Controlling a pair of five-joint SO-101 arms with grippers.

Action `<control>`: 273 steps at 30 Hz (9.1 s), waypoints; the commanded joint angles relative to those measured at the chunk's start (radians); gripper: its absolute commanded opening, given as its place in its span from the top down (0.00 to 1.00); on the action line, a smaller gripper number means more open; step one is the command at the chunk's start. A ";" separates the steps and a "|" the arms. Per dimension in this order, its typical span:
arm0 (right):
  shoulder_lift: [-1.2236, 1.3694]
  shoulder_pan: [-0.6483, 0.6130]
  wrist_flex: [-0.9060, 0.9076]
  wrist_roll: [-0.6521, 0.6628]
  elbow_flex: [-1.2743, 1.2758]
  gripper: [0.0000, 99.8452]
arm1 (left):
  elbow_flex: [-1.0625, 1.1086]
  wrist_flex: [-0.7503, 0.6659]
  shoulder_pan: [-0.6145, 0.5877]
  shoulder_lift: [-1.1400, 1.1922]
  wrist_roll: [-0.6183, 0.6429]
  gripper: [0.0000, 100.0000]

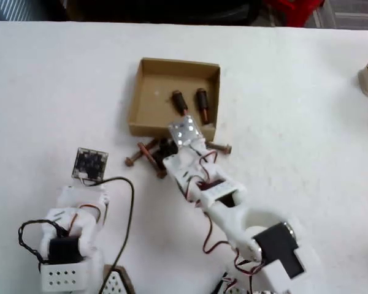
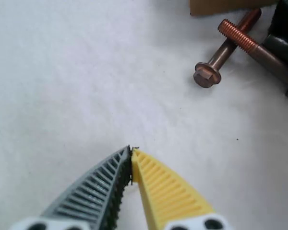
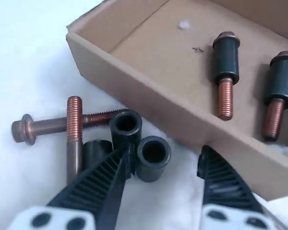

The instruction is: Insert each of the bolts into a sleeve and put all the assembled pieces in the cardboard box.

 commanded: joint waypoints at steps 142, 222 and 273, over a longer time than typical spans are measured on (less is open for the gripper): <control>-0.756 0.473 1.049 0.213 0.126 0.98 | -0.002 -0.046 -0.045 -0.010 0.000 0.98; -0.739 0.541 0.901 0.373 0.235 0.98 | -1.126 -0.206 0.478 1.797 -0.818 0.86; -0.740 0.526 0.906 0.414 0.235 0.98 | -1.309 -0.021 0.739 2.031 -0.077 0.93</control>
